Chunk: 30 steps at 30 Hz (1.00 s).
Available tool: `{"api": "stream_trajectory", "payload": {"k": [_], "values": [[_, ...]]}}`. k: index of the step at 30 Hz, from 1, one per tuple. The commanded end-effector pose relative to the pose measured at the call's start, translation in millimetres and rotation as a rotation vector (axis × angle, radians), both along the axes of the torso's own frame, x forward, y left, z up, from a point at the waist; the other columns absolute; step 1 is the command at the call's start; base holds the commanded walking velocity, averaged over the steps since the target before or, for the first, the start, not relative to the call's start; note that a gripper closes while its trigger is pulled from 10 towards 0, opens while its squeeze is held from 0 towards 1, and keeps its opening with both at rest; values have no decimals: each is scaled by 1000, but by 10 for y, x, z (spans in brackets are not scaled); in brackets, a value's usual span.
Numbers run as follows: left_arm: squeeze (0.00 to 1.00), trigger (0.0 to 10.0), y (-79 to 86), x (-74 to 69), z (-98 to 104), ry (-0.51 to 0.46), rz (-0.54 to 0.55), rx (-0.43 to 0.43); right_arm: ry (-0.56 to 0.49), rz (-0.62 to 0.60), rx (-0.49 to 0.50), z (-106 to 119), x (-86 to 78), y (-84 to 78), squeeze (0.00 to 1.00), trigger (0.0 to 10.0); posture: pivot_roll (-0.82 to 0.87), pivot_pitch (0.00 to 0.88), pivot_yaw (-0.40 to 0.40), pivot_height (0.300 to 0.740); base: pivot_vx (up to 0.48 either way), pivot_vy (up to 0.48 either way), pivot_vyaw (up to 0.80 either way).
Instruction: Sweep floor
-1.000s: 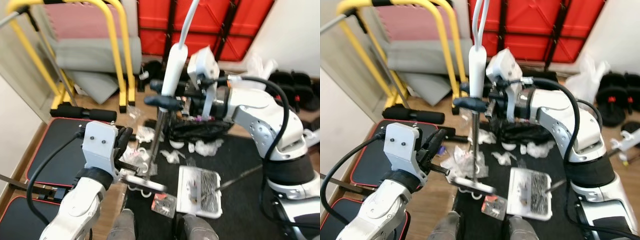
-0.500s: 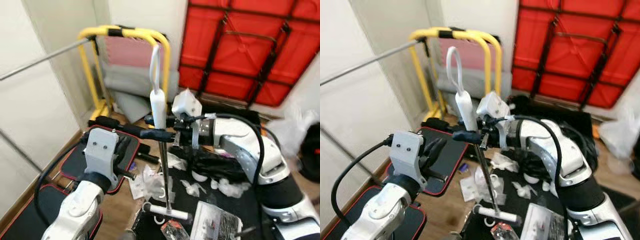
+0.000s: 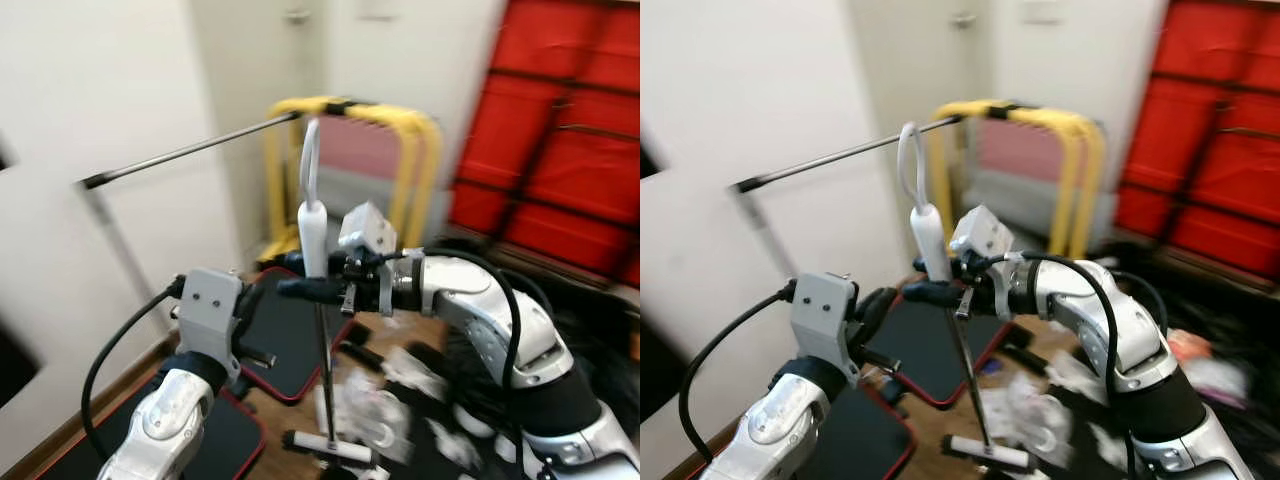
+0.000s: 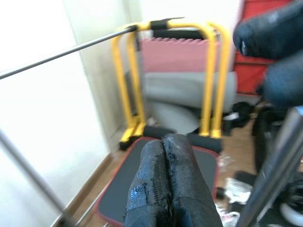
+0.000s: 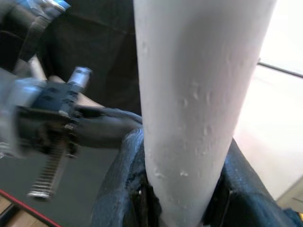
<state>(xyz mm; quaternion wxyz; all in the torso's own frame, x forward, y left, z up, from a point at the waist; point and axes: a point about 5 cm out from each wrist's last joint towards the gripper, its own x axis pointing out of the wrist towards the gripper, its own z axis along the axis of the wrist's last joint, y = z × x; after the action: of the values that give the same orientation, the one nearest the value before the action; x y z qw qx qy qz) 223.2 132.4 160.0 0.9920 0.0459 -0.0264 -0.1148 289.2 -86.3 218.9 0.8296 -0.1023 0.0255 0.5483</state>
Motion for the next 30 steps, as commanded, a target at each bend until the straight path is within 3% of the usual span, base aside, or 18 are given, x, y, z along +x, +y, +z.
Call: {"api": "stream_trajectory", "payload": {"k": [1, 13, 18, 21, 30], "values": [[0, 10000, -16, 7, -15, 7, -41, 16, -61, -20, 23, 96, 25, -4, 0, 10000, -64, 0, -44, 740, 0, 0, 794], [0, 10000, -4, -15, -60, 21, -25, 4, -82, -176, 33, 66, 181, -30, 0, 10000, -61, 0, -45, 740, 0, 0, 744], [0, 10000, -24, -31, -52, 27, -37, -13, -105, -309, 45, 76, 313, -51, 0, 10000, -58, 0, -47, 740, 0, 0, 0], [0, 10000, -58, -68, -5, 33, -53, -77, -120, -397, 50, 49, 420, -21, 0, 10000, -53, 7, -50, 740, 0, 0, 0], [0, 10000, -193, -249, 106, 42, -107, -158, -119, -546, 77, -10, 607, -19, 0, 10000, -11, 124, -68, 740, 0, 0, 0]]}}
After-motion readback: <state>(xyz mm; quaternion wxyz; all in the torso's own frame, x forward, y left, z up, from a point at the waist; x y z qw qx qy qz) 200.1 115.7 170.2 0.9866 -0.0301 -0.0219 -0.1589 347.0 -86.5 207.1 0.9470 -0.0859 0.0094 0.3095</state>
